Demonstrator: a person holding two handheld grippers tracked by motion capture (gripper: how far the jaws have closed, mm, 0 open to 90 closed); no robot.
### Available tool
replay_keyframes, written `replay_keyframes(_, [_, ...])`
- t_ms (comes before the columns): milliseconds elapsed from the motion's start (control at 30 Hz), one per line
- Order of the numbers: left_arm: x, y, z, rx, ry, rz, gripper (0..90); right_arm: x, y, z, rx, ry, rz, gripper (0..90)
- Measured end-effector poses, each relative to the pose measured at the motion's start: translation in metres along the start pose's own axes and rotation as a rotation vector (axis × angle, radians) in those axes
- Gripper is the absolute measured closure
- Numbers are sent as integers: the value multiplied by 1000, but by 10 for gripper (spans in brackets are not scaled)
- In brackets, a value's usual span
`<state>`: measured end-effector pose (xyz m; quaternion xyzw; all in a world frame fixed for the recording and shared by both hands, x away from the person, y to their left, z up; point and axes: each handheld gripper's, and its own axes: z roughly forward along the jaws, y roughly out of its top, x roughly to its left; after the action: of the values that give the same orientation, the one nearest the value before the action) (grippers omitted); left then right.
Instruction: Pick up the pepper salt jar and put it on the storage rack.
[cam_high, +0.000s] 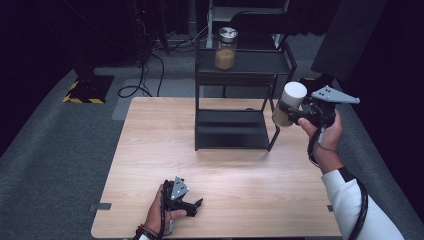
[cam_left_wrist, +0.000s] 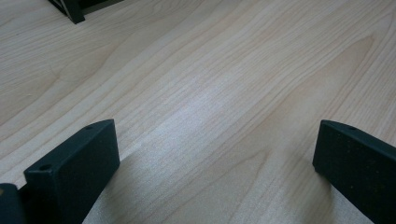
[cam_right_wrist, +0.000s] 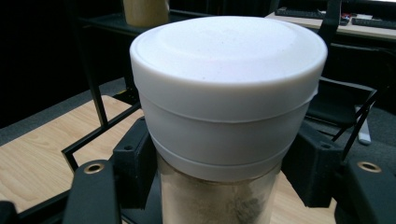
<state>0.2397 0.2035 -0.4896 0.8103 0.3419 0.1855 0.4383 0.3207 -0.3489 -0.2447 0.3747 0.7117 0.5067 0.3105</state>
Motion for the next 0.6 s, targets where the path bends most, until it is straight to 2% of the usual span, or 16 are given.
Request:
replay_keyframes(300, [0, 0, 0, 0, 0, -1, 4, 1, 36, 6, -7, -27, 3, 342])
replay_keyframes(433, [0, 0, 0, 0, 0, -1, 4, 0, 45, 9, -8, -35, -2, 342])
replay_keyframes(600, [0, 0, 0, 0, 0, -1, 4, -4, 53, 13, -7, -32, 18, 342])
